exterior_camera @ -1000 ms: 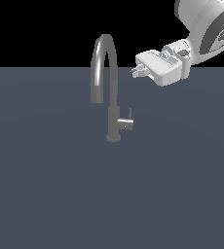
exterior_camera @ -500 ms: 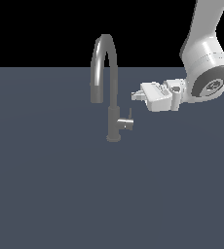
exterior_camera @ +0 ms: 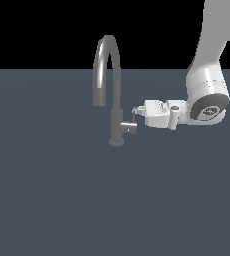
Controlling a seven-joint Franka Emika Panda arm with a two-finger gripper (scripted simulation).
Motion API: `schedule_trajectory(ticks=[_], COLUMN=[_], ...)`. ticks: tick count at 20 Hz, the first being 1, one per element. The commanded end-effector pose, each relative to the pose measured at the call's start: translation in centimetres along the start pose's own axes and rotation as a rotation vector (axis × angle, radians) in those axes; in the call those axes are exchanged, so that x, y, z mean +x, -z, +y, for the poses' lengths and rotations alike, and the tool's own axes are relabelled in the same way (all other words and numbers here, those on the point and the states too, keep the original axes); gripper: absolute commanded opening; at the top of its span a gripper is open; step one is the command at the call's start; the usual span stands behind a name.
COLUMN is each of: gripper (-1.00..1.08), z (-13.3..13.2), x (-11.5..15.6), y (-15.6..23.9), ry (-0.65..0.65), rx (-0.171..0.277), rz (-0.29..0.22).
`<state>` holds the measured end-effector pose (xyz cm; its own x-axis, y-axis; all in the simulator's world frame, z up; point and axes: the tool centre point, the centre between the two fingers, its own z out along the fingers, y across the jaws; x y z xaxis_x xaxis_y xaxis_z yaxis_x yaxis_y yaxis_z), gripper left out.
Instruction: Turn on the faucet by rotating a designated handle.
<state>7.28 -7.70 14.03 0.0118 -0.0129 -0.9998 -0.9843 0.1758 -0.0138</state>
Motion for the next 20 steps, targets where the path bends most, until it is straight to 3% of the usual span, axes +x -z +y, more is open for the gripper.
schedule_trajectory(ticks=[1,10,20], gripper=[-1.00,-1.00,-1.00], z=[-0.1,-0.1,2.4], x=[0.4,0.4,-0.6], y=[-0.1,-0.2,-0.2], ry=[-0.011,-0.010,-0.010], rx=[0.013,0.012,0.012], rz=[-0.010,-0.010,-0.010])
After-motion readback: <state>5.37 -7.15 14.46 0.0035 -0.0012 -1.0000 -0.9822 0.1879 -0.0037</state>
